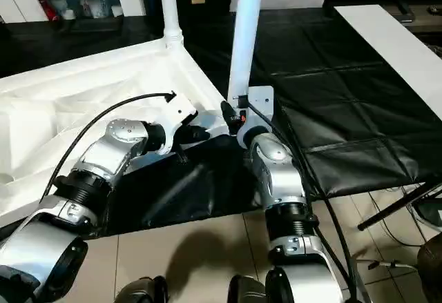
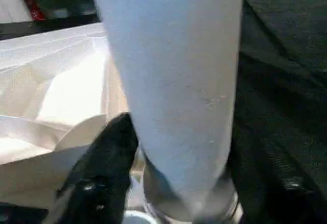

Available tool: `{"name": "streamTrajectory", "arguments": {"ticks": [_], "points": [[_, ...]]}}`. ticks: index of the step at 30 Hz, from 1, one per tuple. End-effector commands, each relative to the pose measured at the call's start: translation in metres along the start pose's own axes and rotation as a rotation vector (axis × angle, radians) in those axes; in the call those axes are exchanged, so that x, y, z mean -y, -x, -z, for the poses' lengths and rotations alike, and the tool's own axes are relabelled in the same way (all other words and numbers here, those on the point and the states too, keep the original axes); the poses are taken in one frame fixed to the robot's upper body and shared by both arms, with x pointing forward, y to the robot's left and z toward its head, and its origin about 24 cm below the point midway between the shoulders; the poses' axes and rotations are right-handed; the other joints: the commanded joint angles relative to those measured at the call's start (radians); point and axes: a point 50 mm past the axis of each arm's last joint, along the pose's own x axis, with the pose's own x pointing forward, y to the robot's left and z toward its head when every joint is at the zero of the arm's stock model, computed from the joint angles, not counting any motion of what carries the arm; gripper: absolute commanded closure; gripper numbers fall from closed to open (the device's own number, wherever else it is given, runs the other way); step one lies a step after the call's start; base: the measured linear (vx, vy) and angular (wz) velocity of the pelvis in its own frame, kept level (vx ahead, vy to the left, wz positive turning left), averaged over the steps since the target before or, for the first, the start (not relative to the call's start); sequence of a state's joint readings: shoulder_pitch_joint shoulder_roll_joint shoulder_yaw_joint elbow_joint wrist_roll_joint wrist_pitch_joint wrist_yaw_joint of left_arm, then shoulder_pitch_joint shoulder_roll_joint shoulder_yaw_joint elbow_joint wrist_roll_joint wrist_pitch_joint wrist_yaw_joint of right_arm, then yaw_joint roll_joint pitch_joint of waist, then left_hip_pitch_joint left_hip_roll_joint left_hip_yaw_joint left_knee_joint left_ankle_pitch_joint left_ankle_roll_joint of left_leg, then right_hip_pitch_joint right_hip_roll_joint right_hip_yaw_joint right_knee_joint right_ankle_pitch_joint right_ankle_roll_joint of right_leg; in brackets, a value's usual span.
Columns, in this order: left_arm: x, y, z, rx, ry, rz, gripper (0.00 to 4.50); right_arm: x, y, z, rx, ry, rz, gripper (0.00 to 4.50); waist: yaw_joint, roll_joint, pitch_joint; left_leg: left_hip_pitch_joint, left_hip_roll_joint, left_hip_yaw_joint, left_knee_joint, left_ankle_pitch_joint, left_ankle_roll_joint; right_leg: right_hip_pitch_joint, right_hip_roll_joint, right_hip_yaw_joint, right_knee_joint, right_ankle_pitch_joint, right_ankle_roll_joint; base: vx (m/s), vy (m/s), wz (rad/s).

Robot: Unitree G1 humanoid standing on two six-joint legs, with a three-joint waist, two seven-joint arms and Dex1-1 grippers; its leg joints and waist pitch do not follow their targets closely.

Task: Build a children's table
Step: Rotate leg to tighten

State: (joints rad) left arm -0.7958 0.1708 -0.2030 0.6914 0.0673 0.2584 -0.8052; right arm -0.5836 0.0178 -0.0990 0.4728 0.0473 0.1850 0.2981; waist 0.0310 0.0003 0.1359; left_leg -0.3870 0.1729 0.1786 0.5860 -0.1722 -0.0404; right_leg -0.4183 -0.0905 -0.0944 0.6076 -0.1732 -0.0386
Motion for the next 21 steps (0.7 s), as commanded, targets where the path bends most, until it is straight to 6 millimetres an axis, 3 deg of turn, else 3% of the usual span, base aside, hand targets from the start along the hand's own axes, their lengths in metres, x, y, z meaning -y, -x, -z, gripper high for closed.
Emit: {"name": "streamTrajectory", "arguments": {"ticks": [1,7,10,12,18,21], "points": [[0.005,-0.002,-0.022,0.122,-0.042,0.032,4.50,-0.029,-0.001,0.004,-0.015,0.040,-0.203,1.40,0.000,-0.001,-0.083,0.015,0.052,-0.018,-0.067,-0.149,0.080,0.064,-0.071,0.064,-0.077,-0.181,-0.218,0.000,0.000,0.00],[0.005,0.010,-0.010,0.112,-0.091,0.128,4.50,0.002,0.013,-0.002,-0.018,0.123,-0.329,1.27,0.002,-0.001,-0.085,0.012,0.050,-0.017,-0.062,-0.130,0.117,0.071,-0.070,0.062,-0.074,-0.118,-0.246,0.000,0.000,0.00],[0.007,0.024,0.003,0.092,-0.141,0.273,4.50,0.023,0.032,-0.009,-0.048,0.238,-0.558,1.27,0.002,-0.001,-0.082,0.008,0.052,-0.017,-0.060,-0.130,0.139,0.073,-0.069,0.062,-0.071,-0.114,-0.250,0.000,0.000,0.00],[0.008,0.030,0.009,0.070,-0.171,0.320,4.50,0.028,0.037,-0.010,-0.072,0.281,-0.615,1.27,0.003,0.001,-0.085,0.010,0.057,-0.017,-0.059,-0.122,0.146,0.071,-0.069,0.062,-0.066,-0.098,-0.266,0.000,0.000,0.00],[0.004,0.047,0.023,0.006,-0.223,0.419,4.50,0.038,0.048,-0.014,-0.136,0.321,-0.809,1.27,0.013,0.001,-0.082,0.017,0.065,-0.015,-0.064,-0.176,0.118,0.063,-0.069,0.063,-0.071,-0.180,-0.268,0.000,0.000,0.00],[0.002,0.055,0.026,-0.017,-0.241,0.469,4.50,0.041,0.054,-0.013,-0.197,0.318,-0.917,1.27,0.018,-0.002,-0.085,0.017,0.064,-0.015,-0.062,-0.174,0.115,0.065,-0.070,0.062,-0.068,-0.174,-0.272,0.000,0.000,0.00]]}}
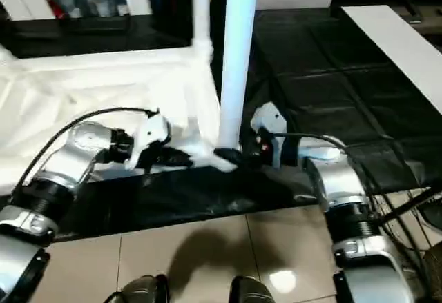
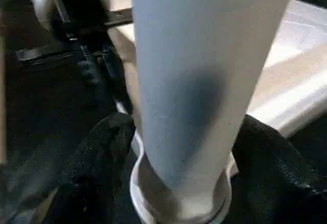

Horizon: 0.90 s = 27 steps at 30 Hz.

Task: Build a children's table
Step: Rotate leg to tighten

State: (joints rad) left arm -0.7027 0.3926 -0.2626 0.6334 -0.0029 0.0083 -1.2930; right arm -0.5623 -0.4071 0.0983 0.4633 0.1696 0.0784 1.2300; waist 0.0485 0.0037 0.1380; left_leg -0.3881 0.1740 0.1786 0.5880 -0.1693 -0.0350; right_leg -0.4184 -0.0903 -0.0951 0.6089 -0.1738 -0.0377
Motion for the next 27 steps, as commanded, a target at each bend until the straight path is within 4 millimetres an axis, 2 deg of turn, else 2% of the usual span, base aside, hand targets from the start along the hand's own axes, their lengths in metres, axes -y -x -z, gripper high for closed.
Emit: {"name": "streamTrajectory", "arguments": {"ticks": [1,2,3,5,7,9,10,12,17,23,27], "points": [[0.005,0.003,-0.002,-0.007,-0.047,0.081,4.50,-0.001,0.004,0.000,-0.023,-0.005,-0.086,1.44,0.000,-0.005,-0.087,0.015,0.062,-0.015,-0.063,-0.172,0.111,0.066,-0.070,0.063,-0.068,-0.171,-0.274,0.000,0.000,0.00],[0.005,0.003,-0.002,-0.007,-0.047,0.081,4.50,-0.001,0.004,0.000,-0.023,-0.005,-0.086,1.54,0.001,-0.005,-0.087,0.015,0.062,-0.014,-0.062,-0.167,0.113,0.065,-0.071,0.063,-0.069,-0.168,-0.273,0.000,0.000,0.00],[0.008,0.004,-0.002,-0.008,-0.054,0.117,4.50,-0.001,0.005,0.002,-0.035,-0.011,-0.110,1.62,0.003,-0.010,-0.088,0.014,0.061,-0.014,-0.062,-0.153,0.116,0.066,-0.072,0.064,-0.067,-0.162,-0.272,0.000,0.000,0.00],[0.011,0.006,-0.002,-0.008,-0.062,0.158,4.50,-0.002,0.004,0.003,-0.043,-0.013,-0.139,1.65,0.004,-0.010,-0.090,0.014,0.061,-0.013,-0.061,-0.144,0.117,0.065,-0.072,0.063,-0.067,-0.166,-0.271,0.000,0.000,0.00],[0.013,0.006,-0.002,-0.008,-0.067,0.186,4.50,-0.004,0.003,0.003,-0.048,-0.015,-0.178,2.04,0.006,-0.008,-0.092,0.015,0.062,-0.012,-0.059,-0.129,0.122,0.064,-0.072,0.064,-0.064,-0.151,-0.276,0.000,0.000,0.00],[0.014,0.005,-0.002,-0.010,-0.071,0.196,4.50,-0.005,0.003,0.003,-0.049,-0.019,-0.203,2.10,0.010,-0.008,-0.093,0.017,0.064,-0.013,-0.059,-0.116,0.132,0.063,-0.070,0.063,-0.060,-0.125,-0.283,0.000,0.000,0.00],[0.014,0.005,-0.002,-0.011,-0.072,0.201,4.50,-0.006,0.002,0.003,-0.049,-0.021,-0.214,2.10,0.011,-0.008,-0.093,0.017,0.064,-0.013,-0.059,-0.117,0.133,0.063,-0.070,0.063,-0.060,-0.125,-0.283,0.000,0.000,0.00],[0.014,0.005,-0.002,-0.011,-0.073,0.204,4.50,-0.006,0.002,0.003,-0.050,-0.023,-0.225,2.39,0.012,-0.008,-0.091,0.018,0.064,-0.013,-0.060,-0.139,0.122,0.062,-0.072,0.063,-0.064,-0.161,-0.277,0.000,0.000,0.00],[0.016,0.003,-0.001,-0.008,-0.076,0.219,4.50,-0.008,0.001,0.003,-0.039,-0.023,-0.258,2.54,0.013,-0.009,-0.094,0.017,0.063,-0.013,-0.060,-0.140,0.109,0.064,-0.072,0.063,-0.064,-0.175,-0.270,0.000,0.000,0.00],[0.017,0.002,-0.001,-0.007,-0.075,0.221,4.50,-0.011,0.001,0.004,-0.041,-0.030,-0.287,2.56,0.015,-0.009,-0.097,0.016,0.062,-0.013,-0.056,-0.112,0.124,0.065,-0.071,0.062,-0.059,-0.131,-0.279,0.000,0.000,0.00],[0.013,0.000,-0.001,0.005,-0.056,0.161,4.50,-0.016,-0.002,0.006,-0.026,-0.046,-0.275,2.56,0.016,-0.009,-0.095,0.017,0.063,-0.013,-0.057,-0.119,0.123,0.065,-0.071,0.063,-0.062,-0.145,-0.275,0.000,0.000,0.00]]}}
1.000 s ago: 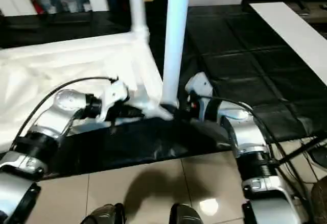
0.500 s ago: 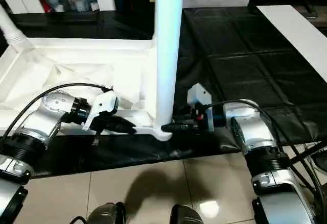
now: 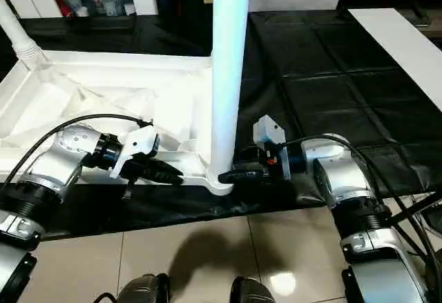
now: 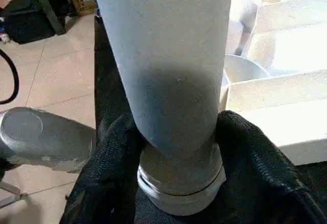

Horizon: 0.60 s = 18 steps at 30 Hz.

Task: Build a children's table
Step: Rotate leg to tighten

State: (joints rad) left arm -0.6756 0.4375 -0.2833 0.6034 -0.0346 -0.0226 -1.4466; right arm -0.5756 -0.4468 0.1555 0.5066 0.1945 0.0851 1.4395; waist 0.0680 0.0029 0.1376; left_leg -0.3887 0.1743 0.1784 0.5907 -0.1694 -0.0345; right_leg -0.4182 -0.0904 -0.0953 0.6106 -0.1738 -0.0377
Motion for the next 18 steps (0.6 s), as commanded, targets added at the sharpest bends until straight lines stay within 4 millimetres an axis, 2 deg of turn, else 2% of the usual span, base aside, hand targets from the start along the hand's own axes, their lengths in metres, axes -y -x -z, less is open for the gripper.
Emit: {"name": "streamTrajectory", "arguments": {"ticks": [1,4,5,6,7,8,9,10,13,14,15,16,17,18], "points": [[0.001,-0.009,-0.006,0.010,-0.032,0.009,4.50,-0.006,-0.007,-0.001,0.023,-0.006,-0.047,2.56,-0.002,-0.009,-0.095,0.017,0.062,-0.013,-0.059,-0.120,0.122,0.064,-0.071,0.062,-0.063,-0.148,-0.274,0.000,0.000,0.00],[-0.007,-0.014,-0.009,0.026,0.005,-0.088,4.50,-0.007,-0.018,0.003,0.053,-0.027,0.052,2.56,-0.001,-0.008,-0.091,0.020,0.064,-0.014,-0.063,-0.138,0.109,0.060,-0.071,0.063,-0.068,-0.182,-0.265,0.000,0.000,0.00],[-0.011,-0.018,-0.013,0.048,0.025,-0.136,4.50,-0.006,-0.027,0.007,0.067,-0.038,0.134,2.56,-0.003,-0.010,-0.091,0.019,0.062,-0.015,-0.064,-0.157,0.094,0.062,-0.074,0.063,-0.071,-0.219,-0.256,0.000,0.000,0.00],[-0.015,-0.025,-0.020,0.073,0.045,-0.184,4.50,-0.007,-0.040,0.010,0.089,-0.064,0.232,2.56,-0.007,-0.009,-0.083,0.020,0.062,-0.016,-0.068,-0.178,0.071,0.057,-0.074,0.065,-0.078,-0.265,-0.239,0.000,0.000,0.00],[-0.015,-0.027,-0.021,0.076,0.046,-0.191,4.50,-0.007,-0.042,0.010,0.092,-0.073,0.248,2.56,-0.009,-0.008,-0.084,0.020,0.060,-0.018,-0.069,-0.192,0.061,0.058,-0.076,0.064,-0.081,-0.293,-0.232,0.000,0.000,0.00],[-0.017,-0.030,-0.024,0.079,0.050,-0.208,4.50,-0.007,-0.047,0.010,0.106,-0.089,0.283,2.56,-0.014,-0.012,-0.084,0.020,0.057,-0.020,-0.071,-0.211,0.047,0.061,-0.076,0.061,-0.087,-0.346,-0.210,0.000,0.000,0.00],[-0.018,-0.031,-0.025,0.081,0.051,-0.215,4.50,-0.006,-0.050,0.010,0.112,-0.095,0.298,2.57,-0.017,-0.012,-0.082,0.018,0.056,-0.021,-0.072,-0.213,0.042,0.061,-0.076,0.062,-0.089,-0.359,-0.203,0.000,0.000,0.00],[-0.020,-0.036,-0.029,0.087,0.059,-0.236,4.50,-0.006,-0.057,0.010,0.123,-0.122,0.344,2.57,-0.022,-0.011,-0.080,0.021,0.057,-0.022,-0.074,-0.229,0.036,0.056,-0.073,0.062,-0.093,-0.381,-0.192,0.000,0.000,0.00],[-0.027,-0.044,-0.037,0.102,0.080,-0.289,4.50,-0.001,-0.073,0.008,0.143,-0.173,0.469,2.57,-0.033,-0.005,-0.078,0.023,0.056,-0.024,-0.076,-0.258,0.029,0.053,-0.074,0.063,-0.094,-0.377,-0.191,0.000,0.000,0.00],[-0.027,-0.044,-0.037,0.102,0.080,-0.289,4.50,-0.001,-0.073,0.008,0.143,-0.173,0.469,2.58,-0.038,-0.009,-0.077,0.019,0.054,-0.022,-0.076,-0.260,0.029,0.053,-0.071,0.064,-0.096,-0.375,-0.188,0.000,0.000,0.00],[-0.030,-0.048,-0.041,0.111,0.094,-0.320,4.50,0.003,-0.079,0.006,0.152,-0.203,0.541,2.58,-0.036,-0.008,-0.078,0.022,0.053,-0.023,-0.075,-0.261,0.028,0.054,-0.074,0.063,-0.096,-0.375,-0.189,0.000,0.000,0.00],[-0.030,-0.048,-0.041,0.111,0.094,-0.320,4.50,0.003,-0.079,0.006,0.152,-0.203,0.541,2.58,-0.038,-0.008,-0.077,0.021,0.053,-0.023,-0.076,-0.256,0.026,0.052,-0.074,0.064,-0.096,-0.374,-0.190,0.000,0.000,0.00],[-0.035,-0.053,-0.047,0.124,0.107,-0.361,4.50,0.008,-0.087,0.003,0.164,-0.245,0.637,2.59,-0.038,-0.008,-0.079,0.022,0.053,-0.023,-0.075,-0.253,0.027,0.054,-0.075,0.064,-0.096,-0.370,-0.190,0.000,0.000,0.00],[-0.040,-0.059,-0.052,0.132,0.117,-0.409,4.50,0.014,-0.097,-0.002,0.167,-0.279,0.742,2.59,-0.041,-0.004,-0.080,0.021,0.051,-0.024,-0.075,-0.245,0.024,0.053,-0.072,0.063,-0.094,-0.349,-0.195,0.000,0.000,0.00]]}}
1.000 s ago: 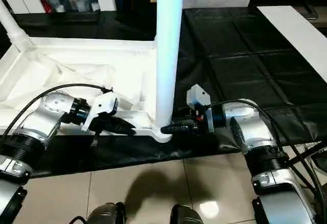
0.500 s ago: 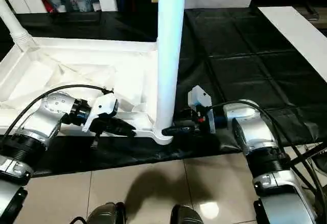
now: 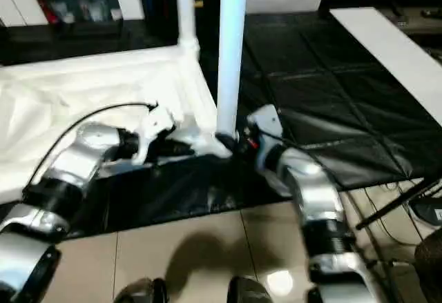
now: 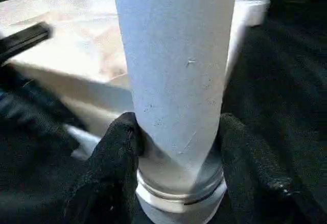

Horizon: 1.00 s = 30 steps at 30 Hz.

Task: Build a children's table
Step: Rotate leg to tighten

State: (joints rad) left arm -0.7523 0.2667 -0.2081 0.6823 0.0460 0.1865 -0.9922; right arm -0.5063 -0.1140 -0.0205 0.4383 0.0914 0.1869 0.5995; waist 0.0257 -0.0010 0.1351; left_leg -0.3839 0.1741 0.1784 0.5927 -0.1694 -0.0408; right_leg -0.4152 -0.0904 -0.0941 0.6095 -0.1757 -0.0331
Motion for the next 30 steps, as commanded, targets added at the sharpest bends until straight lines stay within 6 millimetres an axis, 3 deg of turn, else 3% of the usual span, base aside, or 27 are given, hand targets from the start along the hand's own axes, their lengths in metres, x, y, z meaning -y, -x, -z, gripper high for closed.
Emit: {"name": "streamTrajectory", "arguments": {"ticks": [1,2,3,4,5,6,8,10,14,16,17,18,21,28,30], "points": [[0.014,-0.035,-0.046,0.129,-0.045,-0.010,4.50,-0.045,-0.039,0.004,-0.056,-0.082,0.050,2.59,-0.002,0.000,-0.076,0.015,0.051,-0.022,-0.078,-0.241,0.026,0.048,-0.069,0.063,-0.091,-0.338,-0.201,0.000,0.000,0.00],[0.014,-0.039,-0.049,0.132,-0.044,-0.030,4.50,-0.049,-0.046,0.002,-0.059,-0.103,0.104,2.59,-0.005,0.003,-0.079,0.016,0.052,-0.024,-0.079,-0.236,0.012,0.045,-0.069,0.064,-0.089,-0.320,-0.207,0.000,0.000,0.00],[0.015,-0.042,-0.051,0.133,-0.047,-0.045,4.50,-0.054,-0.050,-0.001,-0.045,-0.139,0.134,2.59,-0.005,-0.001,-0.083,0.018,0.050,-0.024,-0.079,-0.224,0.008,0.049,-0.069,0.062,-0.087,-0.296,-0.208,0.000,0.000,0.00],[0.015,-0.043,-0.053,0.134,-0.049,-0.052,4.50,-0.057,-0.052,-0.002,-0.035,-0.163,0.145,2.59,-0.005,0.000,-0.082,0.017,0.049,-0.022,-0.078,-0.216,0.014,0.048,-0.070,0.064,-0.087,-0.279,-0.208,0.000,0.000,0.00],[0.015,-0.043,-0.053,0.134,-0.049,-0.052,4.50,-0.057,-0.052,-0.002,-0.034,-0.163,0.145,2.24,-0.004,0.002,-0.083,0.018,0.050,-0.020,-0.077,-0.205,0.022,0.048,-0.070,0.065,-0.087,-0.256,-0.211,0.000,0.000,0.00],[0.016,-0.044,-0.054,0.136,-0.049,-0.055,4.50,-0.061,-0.053,-0.005,-0.006,-0.167,0.137,2.03,-0.001,0.000,-0.085,0.016,0.049,-0.016,-0.074,-0.168,0.051,0.052,-0.068,0.066,-0.079,-0.170,-0.227,0.000,0.000,0.00],[0.016,-0.044,-0.053,0.136,-0.051,-0.051,4.50,-0.061,-0.051,-0.007,0.020,-0.177,0.138,1.82,0.003,0.000,-0.087,0.010,0.047,-0.016,-0.072,-0.124,0.081,0.059,-0.070,0.066,-0.072,-0.108,-0.238,0.000,0.000,0.00],[0.017,-0.043,-0.052,0.136,-0.053,-0.047,4.50,-0.059,-0.050,-0.007,0.028,-0.179,0.144,1.64,0.005,0.000,-0.086,0.012,0.047,-0.015,-0.073,-0.126,0.095,0.060,-0.069,0.064,-0.074,-0.109,-0.243,0.000,0.000,0.00],[0.015,-0.040,-0.046,0.127,-0.056,-0.042,4.50,-0.043,-0.041,-0.006,0.038,-0.100,0.168,1.38,0.004,0.001,-0.082,0.014,0.050,-0.016,-0.076,-0.168,0.079,0.059,-0.069,0.064,-0.081,-0.183,-0.231,0.000,0.000,0.00],[0.011,-0.033,-0.038,0.109,-0.064,-0.047,4.50,-0.021,-0.023,-0.008,0.059,0.003,0.155,1.03,0.005,-0.002,-0.083,0.014,0.050,-0.016,-0.076,-0.162,0.076,0.061,-0.069,0.063,-0.081,-0.177,-0.226,0.000,0.000,0.00],[0.010,-0.032,-0.038,0.107,-0.065,-0.047,4.50,-0.020,-0.021,-0.008,0.062,0.011,0.151,1.03,0.006,-0.002,-0.083,0.014,0.051,-0.016,-0.075,-0.158,0.080,0.061,-0.068,0.063,-0.080,-0.170,-0.225,0.000,0.000,0.00],[0.009,-0.030,-0.036,0.103,-0.068,-0.046,4.50,-0.013,-0.015,-0.009,0.068,0.040,0.136,0.93,0.007,-0.003,-0.087,0.011,0.051,-0.016,-0.072,-0.129,0.102,0.063,-0.068,0.065,-0.072,-0.110,-0.239,0.000,0.000,0.00],[0.008,-0.022,-0.029,0.093,-0.085,-0.018,4.50,0.013,0.010,-0.011,0.074,0.132,0.100,0.63,0.011,-0.005,-0.087,0.008,0.049,-0.015,-0.068,-0.111,0.131,0.069,-0.070,0.063,-0.072,-0.080,-0.246,0.000,0.000,0.00],[0.007,-0.011,-0.019,0.066,-0.112,0.038,4.50,0.042,0.047,-0.018,0.034,0.218,-0.057,0.08,0.010,-0.005,-0.087,0.006,0.051,-0.015,-0.062,-0.100,0.172,0.072,-0.067,0.060,-0.071,-0.061,-0.275,0.000,0.000,0.00],[0.008,-0.007,-0.016,0.058,-0.121,0.066,4.50,0.050,0.058,-0.022,0.010,0.241,-0.138,0.08,0.010,-0.007,-0.086,0.006,0.051,-0.014,-0.062,-0.116,0.174,0.071,-0.067,0.058,-0.074,-0.096,-0.275,0.000,0.000,0.00]]}}
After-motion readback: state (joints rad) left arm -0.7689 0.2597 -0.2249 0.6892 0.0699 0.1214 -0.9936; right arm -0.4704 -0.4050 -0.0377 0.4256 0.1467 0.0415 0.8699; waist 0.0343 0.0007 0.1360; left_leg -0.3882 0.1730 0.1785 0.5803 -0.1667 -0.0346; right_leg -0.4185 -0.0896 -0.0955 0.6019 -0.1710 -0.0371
